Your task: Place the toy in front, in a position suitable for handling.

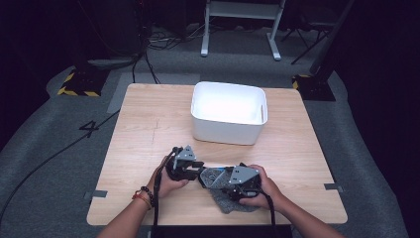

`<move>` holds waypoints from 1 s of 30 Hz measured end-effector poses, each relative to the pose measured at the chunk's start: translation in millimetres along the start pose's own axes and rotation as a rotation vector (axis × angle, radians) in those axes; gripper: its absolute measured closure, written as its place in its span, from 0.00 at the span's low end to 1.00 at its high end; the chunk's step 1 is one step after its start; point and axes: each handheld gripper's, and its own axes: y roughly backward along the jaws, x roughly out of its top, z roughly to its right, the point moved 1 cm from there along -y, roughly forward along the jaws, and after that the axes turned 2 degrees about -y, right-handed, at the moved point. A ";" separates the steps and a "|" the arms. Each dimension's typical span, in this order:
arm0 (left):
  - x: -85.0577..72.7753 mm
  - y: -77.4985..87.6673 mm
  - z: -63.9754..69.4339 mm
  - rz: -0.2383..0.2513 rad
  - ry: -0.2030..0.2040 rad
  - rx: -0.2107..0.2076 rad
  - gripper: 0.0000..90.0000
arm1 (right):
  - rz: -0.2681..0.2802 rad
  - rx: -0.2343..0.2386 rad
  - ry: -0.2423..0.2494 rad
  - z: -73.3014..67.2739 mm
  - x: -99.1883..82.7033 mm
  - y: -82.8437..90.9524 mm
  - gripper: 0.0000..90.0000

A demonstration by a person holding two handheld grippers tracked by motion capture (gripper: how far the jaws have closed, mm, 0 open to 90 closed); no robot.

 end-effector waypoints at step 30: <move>2.6 -1.0 -1.0 -0.013 -0.014 0.001 0.72 | -0.029 -0.026 -0.167 87.5 -47.0 42.8 0.85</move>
